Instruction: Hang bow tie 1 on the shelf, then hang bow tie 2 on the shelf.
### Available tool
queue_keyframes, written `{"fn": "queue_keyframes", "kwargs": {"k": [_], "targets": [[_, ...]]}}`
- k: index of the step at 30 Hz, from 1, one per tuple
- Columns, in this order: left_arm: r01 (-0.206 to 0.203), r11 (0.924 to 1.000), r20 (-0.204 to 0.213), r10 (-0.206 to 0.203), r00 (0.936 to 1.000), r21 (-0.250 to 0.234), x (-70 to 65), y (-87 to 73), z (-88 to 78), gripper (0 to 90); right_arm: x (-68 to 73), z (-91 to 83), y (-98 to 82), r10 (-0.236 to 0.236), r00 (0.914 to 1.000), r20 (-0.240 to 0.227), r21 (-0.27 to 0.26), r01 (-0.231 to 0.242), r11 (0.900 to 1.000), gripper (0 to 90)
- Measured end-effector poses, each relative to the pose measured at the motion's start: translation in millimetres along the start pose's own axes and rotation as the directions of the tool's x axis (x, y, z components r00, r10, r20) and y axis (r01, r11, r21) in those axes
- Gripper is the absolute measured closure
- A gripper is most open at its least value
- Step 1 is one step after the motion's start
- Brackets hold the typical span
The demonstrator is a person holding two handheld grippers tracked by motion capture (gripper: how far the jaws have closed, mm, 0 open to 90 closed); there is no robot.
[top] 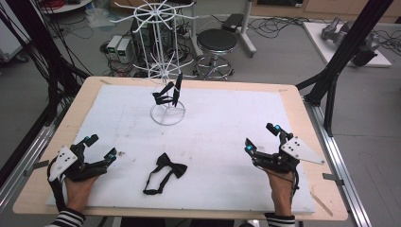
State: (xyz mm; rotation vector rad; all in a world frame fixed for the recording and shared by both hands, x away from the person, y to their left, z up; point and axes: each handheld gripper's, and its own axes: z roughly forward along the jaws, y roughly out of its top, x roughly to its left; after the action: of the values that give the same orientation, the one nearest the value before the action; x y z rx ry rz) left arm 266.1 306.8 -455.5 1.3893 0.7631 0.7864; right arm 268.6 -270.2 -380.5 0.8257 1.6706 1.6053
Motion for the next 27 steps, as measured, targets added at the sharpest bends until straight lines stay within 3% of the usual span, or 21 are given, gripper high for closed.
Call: {"fn": "queue_keyframes", "kwargs": {"k": [3, 7, 9, 12, 15, 20, 27], "targets": [[-0.001, 1.0000, 0.000, 0.001, 1.0000, -0.004, 0.0, -0.2, -0.6, 12.9, -1.1, 2.9, -4.6, -0.009, 1.0000, -0.004, 0.030, 0.009, 1.000, 11.4], [0.003, 0.9999, 0.000, -0.003, 1.0000, -0.011, 0.4, -0.4, -1.1, 12.9, 1.3, 3.7, -10.0, 0.015, 0.9998, -0.014, 0.012, -0.015, 1.000, 11.4], [0.002, 0.9999, 0.004, -0.002, 1.0000, -0.012, 0.6, -0.4, -1.5, 12.9, 3.4, 4.4, -12.6, -0.010, 0.9999, 0.003, 0.021, 0.010, 1.000, 11.4], [0.001, 0.9999, 0.006, 0.000, 1.0000, -0.014, 0.4, -0.3, -1.9, 12.9, 5.6, 6.1, -13.5, -0.025, 0.9996, -0.010, 0.019, 0.025, 1.000, 11.4], [0.002, 0.9999, 0.004, -0.002, 1.0000, -0.014, 0.5, -0.3, -2.0, 12.9, 7.7, 7.4, -14.6, -0.012, 0.9998, -0.014, 0.001, 0.012, 1.000, 11.4], [0.008, 0.9998, 0.007, -0.008, 0.9999, -0.018, 0.8, -0.4, -1.8, 12.9, 7.0, 10.3, -21.0, -0.011, 0.9998, -0.014, 0.033, 0.011, 0.999, 11.4], [0.012, 0.9997, 0.009, -0.012, 0.9999, -0.019, 1.4, -0.2, -2.1, 12.9, 6.4, 8.2, -23.3, -0.008, 0.9999, -0.009, 0.032, 0.008, 0.999, 11.4]]}}
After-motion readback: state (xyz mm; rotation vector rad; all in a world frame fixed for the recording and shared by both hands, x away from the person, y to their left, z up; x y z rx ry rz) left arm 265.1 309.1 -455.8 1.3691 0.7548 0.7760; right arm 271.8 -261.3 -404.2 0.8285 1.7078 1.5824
